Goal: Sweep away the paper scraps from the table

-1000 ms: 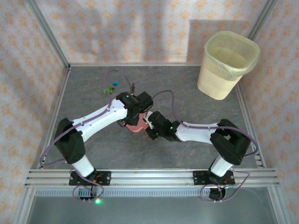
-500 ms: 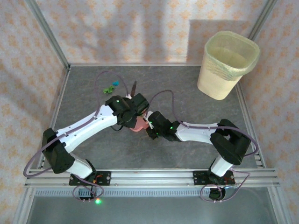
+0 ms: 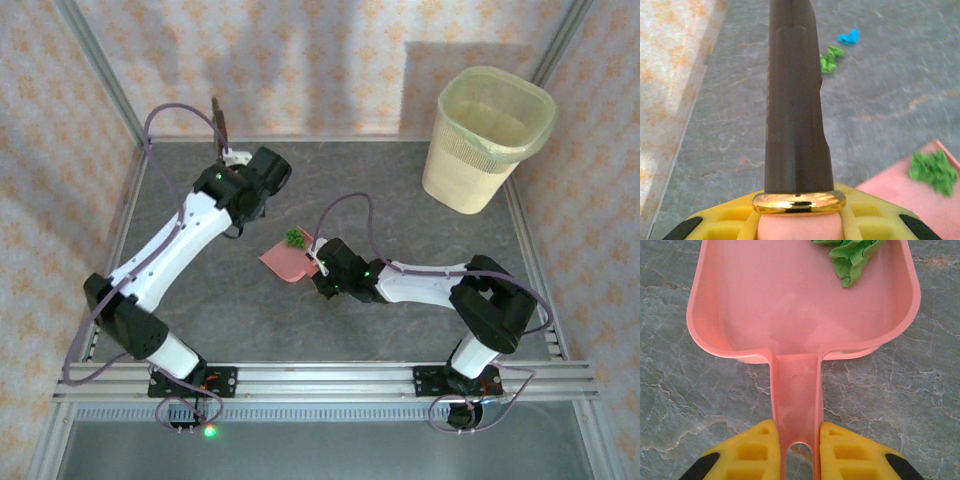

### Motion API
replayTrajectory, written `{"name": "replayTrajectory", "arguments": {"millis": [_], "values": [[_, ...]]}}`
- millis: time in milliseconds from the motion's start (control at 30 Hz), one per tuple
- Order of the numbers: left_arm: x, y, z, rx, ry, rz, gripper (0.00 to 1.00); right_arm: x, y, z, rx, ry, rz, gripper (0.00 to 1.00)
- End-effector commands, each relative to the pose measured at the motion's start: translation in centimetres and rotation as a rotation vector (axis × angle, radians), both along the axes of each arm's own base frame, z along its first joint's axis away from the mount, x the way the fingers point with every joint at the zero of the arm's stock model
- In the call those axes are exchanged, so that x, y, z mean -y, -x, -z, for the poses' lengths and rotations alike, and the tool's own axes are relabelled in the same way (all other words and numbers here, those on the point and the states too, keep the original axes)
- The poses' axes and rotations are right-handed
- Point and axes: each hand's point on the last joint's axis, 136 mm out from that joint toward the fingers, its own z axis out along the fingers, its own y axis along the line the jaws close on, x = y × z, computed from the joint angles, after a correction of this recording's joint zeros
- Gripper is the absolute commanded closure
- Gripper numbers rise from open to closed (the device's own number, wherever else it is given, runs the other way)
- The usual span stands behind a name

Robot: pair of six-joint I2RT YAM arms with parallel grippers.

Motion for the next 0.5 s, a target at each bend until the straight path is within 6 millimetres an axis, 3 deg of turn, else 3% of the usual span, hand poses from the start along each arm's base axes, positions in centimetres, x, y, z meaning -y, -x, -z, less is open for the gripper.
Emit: {"name": "replayTrajectory", "arguments": {"millis": [0, 200, 467], "values": [[-0.9, -2.7, 0.5, 0.001, -0.051, -0.072, 1.00, 0.7, -0.2, 0.8, -0.012, 0.033, 0.018, 1.00], [-2.7, -7.4, 3.4, -0.118, -0.038, -0.136, 1.00, 0.6, -0.1, 0.8, -0.014, 0.031, 0.009, 1.00], [-4.1, -9.1, 7.4, -0.342, -0.174, -0.116, 1.00, 0.5, -0.1, 0.8, -0.016, 0.032, 0.005, 1.00]]}}
